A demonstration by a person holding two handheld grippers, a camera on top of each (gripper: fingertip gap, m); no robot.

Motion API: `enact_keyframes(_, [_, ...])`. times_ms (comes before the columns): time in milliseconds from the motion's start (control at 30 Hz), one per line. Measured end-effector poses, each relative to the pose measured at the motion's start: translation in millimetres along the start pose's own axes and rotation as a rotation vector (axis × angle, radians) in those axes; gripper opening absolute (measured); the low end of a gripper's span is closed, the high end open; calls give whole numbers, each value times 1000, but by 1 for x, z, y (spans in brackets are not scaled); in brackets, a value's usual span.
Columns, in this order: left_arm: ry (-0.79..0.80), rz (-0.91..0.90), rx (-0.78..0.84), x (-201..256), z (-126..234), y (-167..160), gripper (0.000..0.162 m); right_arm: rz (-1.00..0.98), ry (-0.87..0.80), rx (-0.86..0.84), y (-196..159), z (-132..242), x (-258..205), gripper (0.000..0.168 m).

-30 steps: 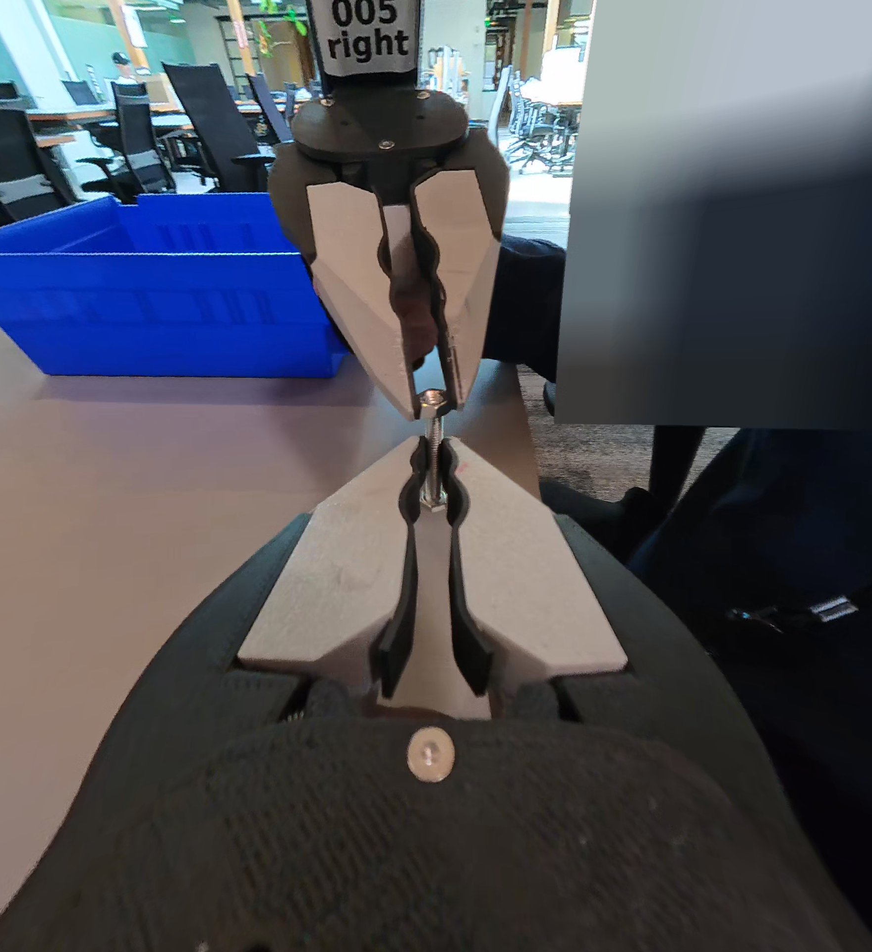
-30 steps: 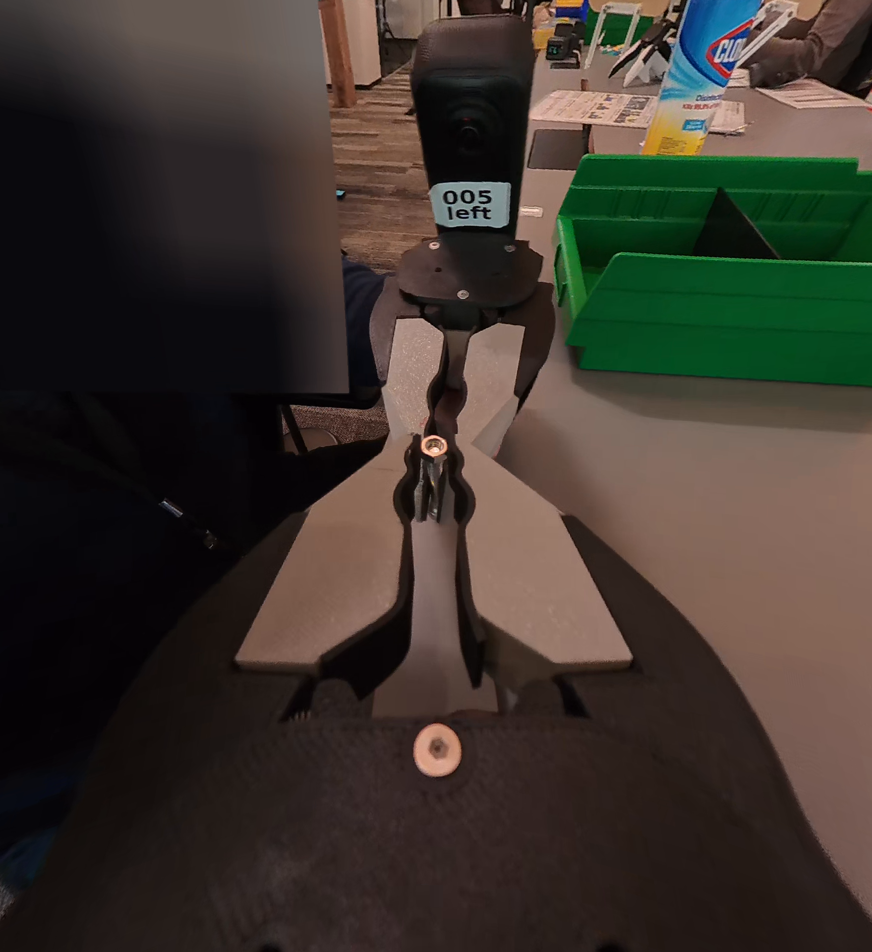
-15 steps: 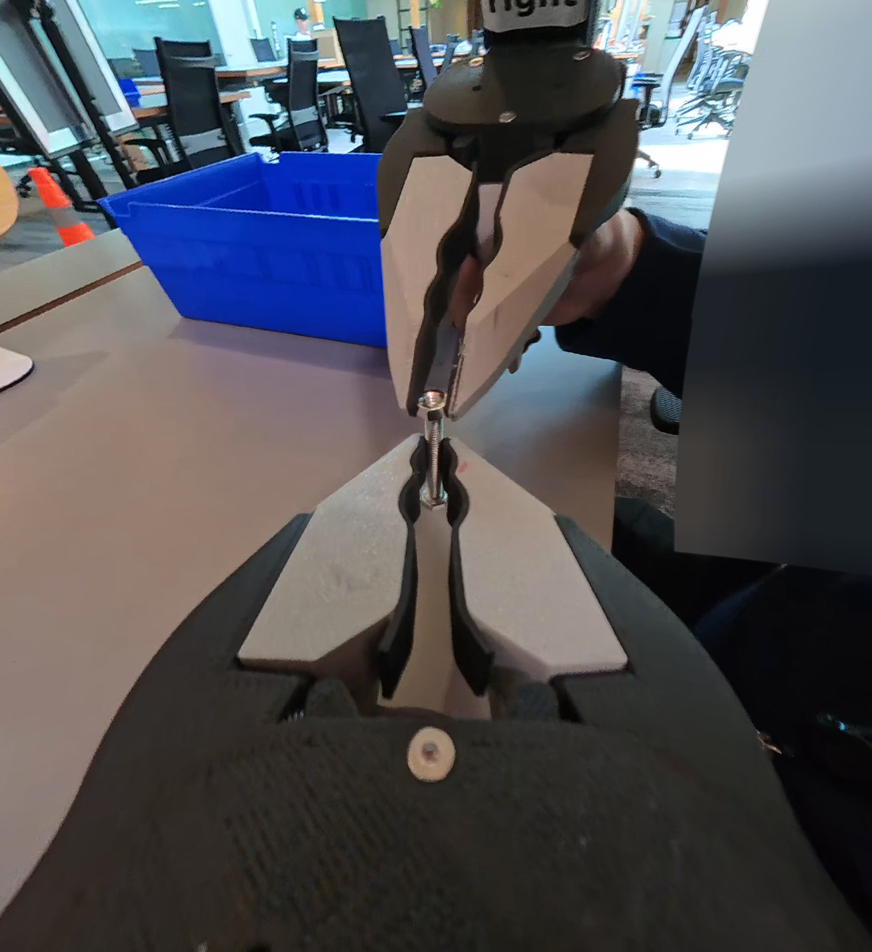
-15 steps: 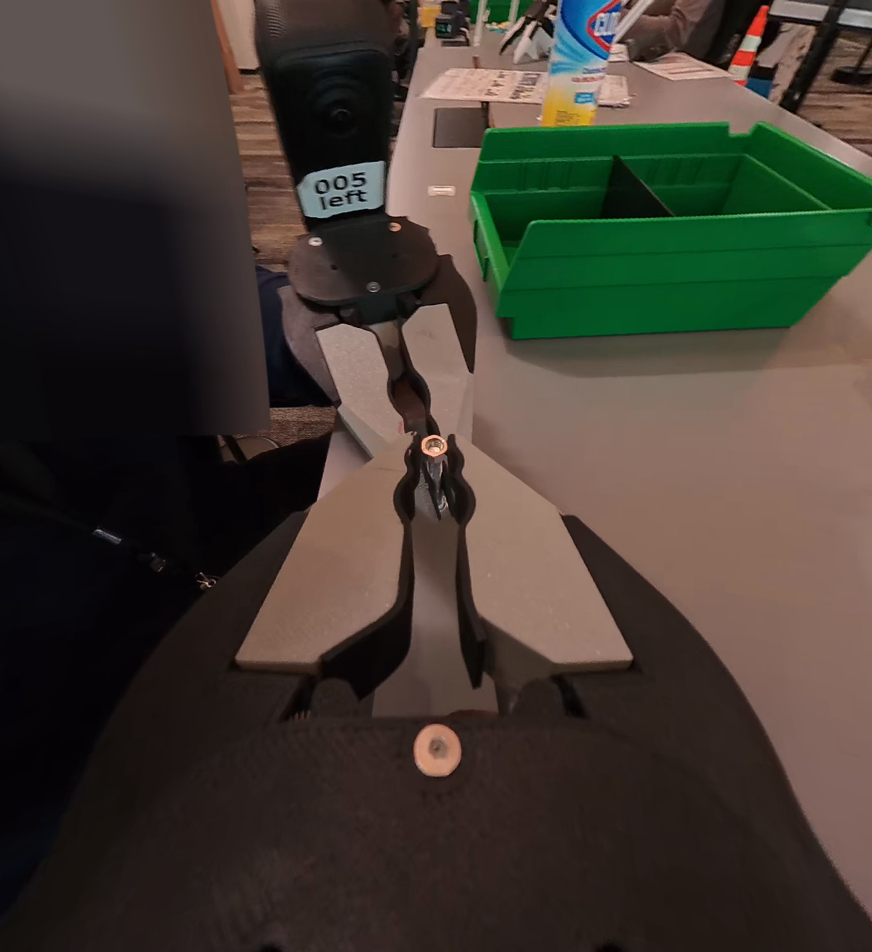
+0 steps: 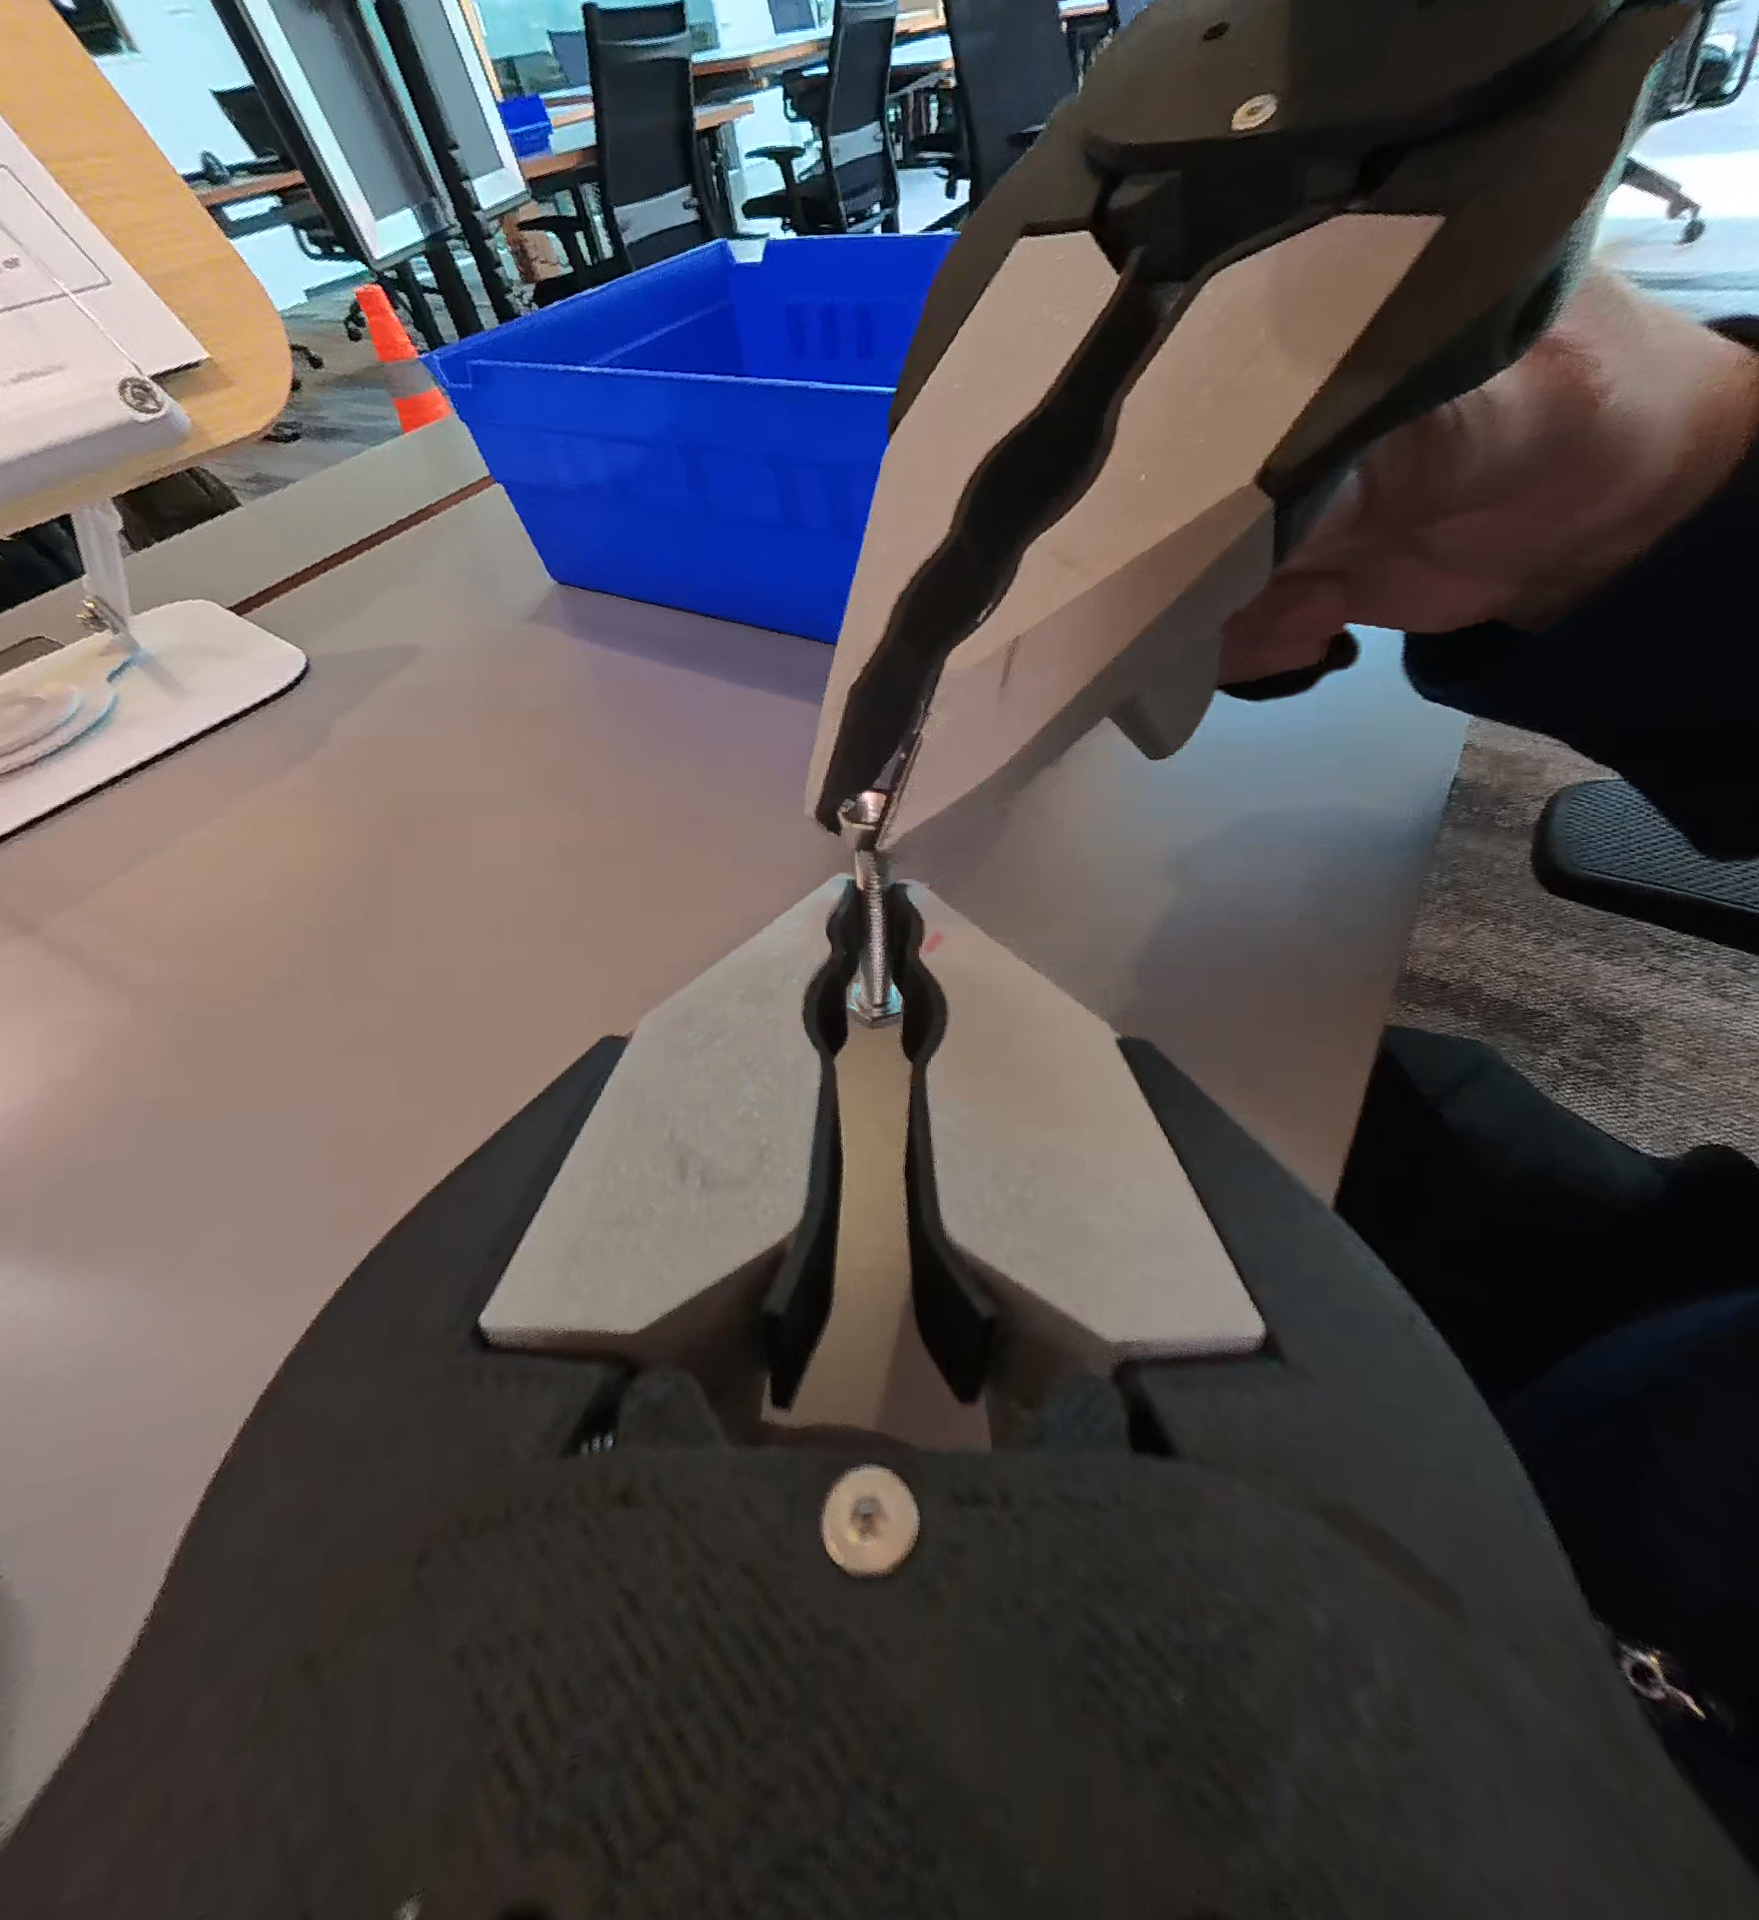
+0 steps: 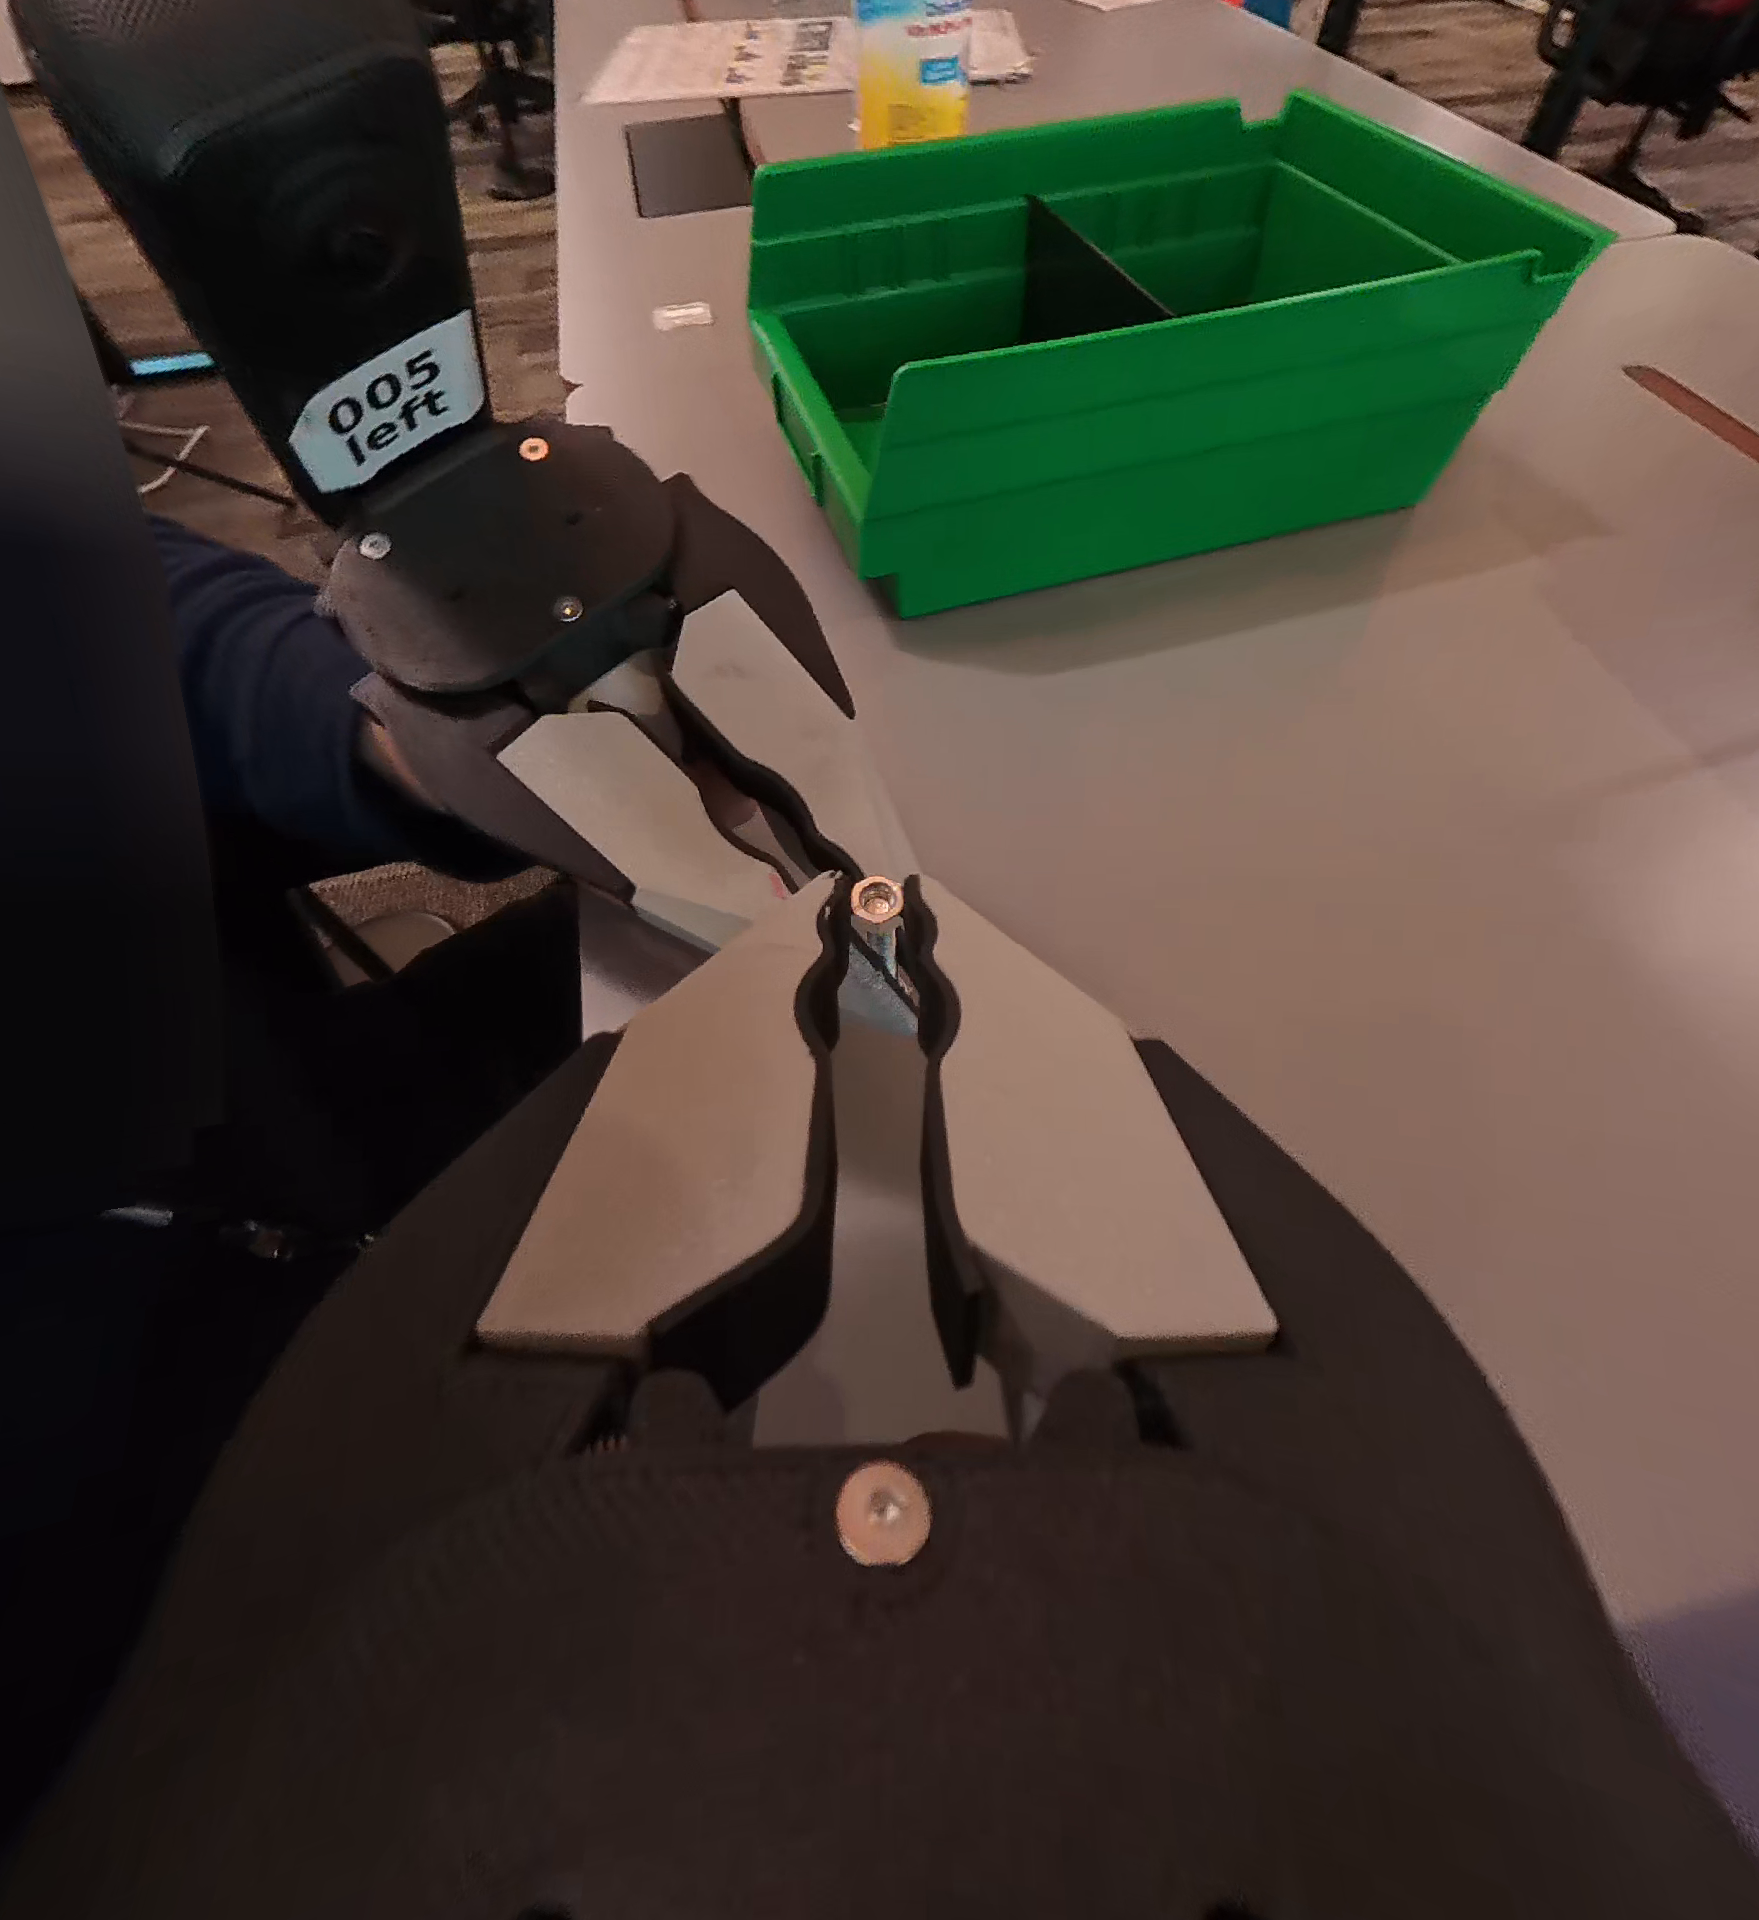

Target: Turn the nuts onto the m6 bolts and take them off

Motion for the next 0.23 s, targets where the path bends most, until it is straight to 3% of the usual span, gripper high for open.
enact_keyframes(33, [6, 1, 4, -1, 0, 0, 2, -18, -13, 5, 0, 0, 1, 7])
enact_keyframes(233, [68, -3, -2, -7, -4, -1, 2, -100, -125, 19, -1, -2, 7, 7])
Point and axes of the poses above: each gripper's, where its closed fingertips meet, z back along the fingers, y out of its top, x = y × z across the jaws, the point moved 2 cm from there along z, back along the fingers, and after that the axes turned 5 degrees about x, right-handed, at the moved point
